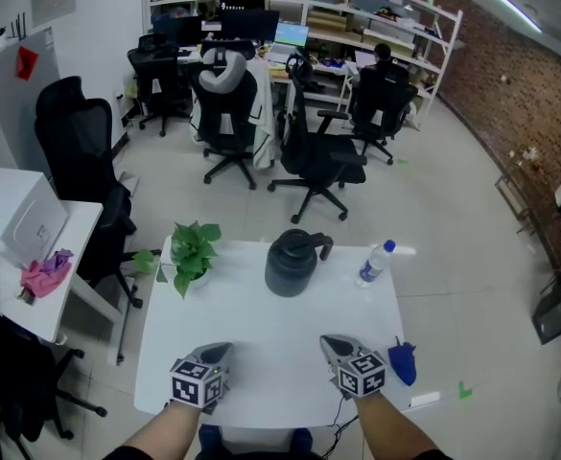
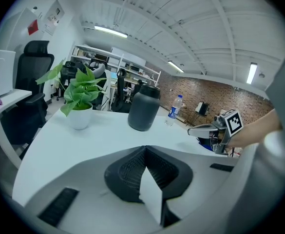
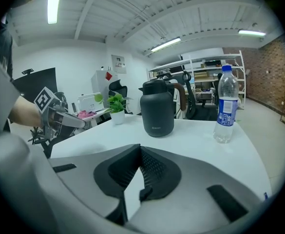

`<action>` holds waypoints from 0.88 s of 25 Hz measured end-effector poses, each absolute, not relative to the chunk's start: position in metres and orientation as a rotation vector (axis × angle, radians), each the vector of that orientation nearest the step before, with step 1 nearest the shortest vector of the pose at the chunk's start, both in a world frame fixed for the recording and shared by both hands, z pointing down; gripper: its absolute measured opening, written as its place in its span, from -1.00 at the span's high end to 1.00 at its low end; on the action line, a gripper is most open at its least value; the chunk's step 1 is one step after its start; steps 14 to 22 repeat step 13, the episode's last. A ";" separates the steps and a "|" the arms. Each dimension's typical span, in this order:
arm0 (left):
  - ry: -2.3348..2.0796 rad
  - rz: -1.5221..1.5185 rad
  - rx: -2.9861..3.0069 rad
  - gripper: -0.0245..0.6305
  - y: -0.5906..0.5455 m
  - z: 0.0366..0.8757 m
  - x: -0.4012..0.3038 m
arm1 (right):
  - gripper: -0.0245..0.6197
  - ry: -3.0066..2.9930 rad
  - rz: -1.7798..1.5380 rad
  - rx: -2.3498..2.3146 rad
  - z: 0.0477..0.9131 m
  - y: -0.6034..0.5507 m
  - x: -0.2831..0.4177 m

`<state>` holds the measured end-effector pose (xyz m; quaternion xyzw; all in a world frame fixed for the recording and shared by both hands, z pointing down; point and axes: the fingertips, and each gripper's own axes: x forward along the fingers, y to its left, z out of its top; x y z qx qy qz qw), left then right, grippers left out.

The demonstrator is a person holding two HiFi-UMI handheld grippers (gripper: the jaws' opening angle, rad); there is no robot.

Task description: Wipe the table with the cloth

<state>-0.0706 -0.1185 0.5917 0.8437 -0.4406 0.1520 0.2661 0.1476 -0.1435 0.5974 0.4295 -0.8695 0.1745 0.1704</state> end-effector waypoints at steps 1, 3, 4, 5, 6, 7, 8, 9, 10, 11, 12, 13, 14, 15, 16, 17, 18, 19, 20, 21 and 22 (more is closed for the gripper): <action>-1.189 0.411 2.278 0.93 -0.119 0.592 -0.070 | 0.92 -2.471 0.495 1.221 0.597 -0.144 0.148; -1.190 0.411 2.276 0.93 -0.119 0.593 -0.070 | 0.92 -2.471 0.494 1.219 0.597 -0.145 0.149; -1.191 0.411 2.275 0.93 -0.120 0.593 -0.071 | 0.92 -2.470 0.494 1.217 0.598 -0.145 0.149; -1.191 0.410 2.274 0.93 -0.120 0.594 -0.071 | 0.92 -2.470 0.493 1.215 0.598 -0.146 0.148; -1.192 0.409 2.274 0.93 -0.121 0.594 -0.072 | 0.92 -2.471 0.493 1.214 0.598 -0.146 0.148; -1.192 0.408 2.275 0.93 -0.121 0.593 -0.072 | 0.92 -2.471 0.493 1.213 0.598 -0.146 0.147; -1.192 0.408 2.275 0.93 -0.121 0.593 -0.073 | 0.92 -2.472 0.493 1.212 0.598 -0.146 0.147; -1.193 0.408 2.275 0.93 -0.121 0.592 -0.073 | 0.92 -2.471 0.493 1.211 0.597 -0.146 0.146; -1.193 0.408 2.275 0.93 -0.121 0.591 -0.074 | 0.92 -2.470 0.493 1.212 0.597 -0.145 0.146; -1.193 0.408 2.274 0.93 -0.121 0.591 -0.074 | 0.92 -2.469 0.493 1.212 0.597 -0.145 0.146; -1.193 0.409 2.274 0.93 -0.120 0.591 -0.074 | 0.92 -2.468 0.494 1.211 0.596 -0.145 0.147; -1.193 0.410 2.273 0.93 -0.120 0.590 -0.074 | 0.92 -2.467 0.494 1.211 0.596 -0.145 0.147; -1.193 0.410 2.273 0.93 -0.120 0.590 -0.074 | 0.92 -2.467 0.494 1.211 0.596 -0.145 0.147; -1.193 0.410 2.273 0.93 -0.120 0.590 -0.074 | 0.92 -2.467 0.494 1.211 0.596 -0.145 0.147; -1.193 0.410 2.273 0.93 -0.120 0.590 -0.074 | 0.92 -2.467 0.494 1.211 0.596 -0.145 0.147; -1.193 0.410 2.273 0.93 -0.120 0.590 -0.074 | 0.92 -2.467 0.494 1.211 0.596 -0.145 0.147; -1.193 0.410 2.273 0.93 -0.120 0.590 -0.074 | 0.92 -2.467 0.494 1.211 0.596 -0.145 0.147; -1.193 0.410 2.273 0.93 -0.120 0.590 -0.074 | 0.92 -2.467 0.494 1.211 0.596 -0.145 0.147; -1.193 0.410 2.273 0.93 -0.120 0.590 -0.074 | 0.92 -2.467 0.494 1.211 0.596 -0.145 0.147; -1.193 0.410 2.273 0.93 -0.120 0.590 -0.074 | 0.92 -2.467 0.494 1.211 0.596 -0.145 0.147; -1.193 0.410 2.273 0.93 -0.120 0.590 -0.074 | 0.92 -2.467 0.494 1.211 0.596 -0.145 0.147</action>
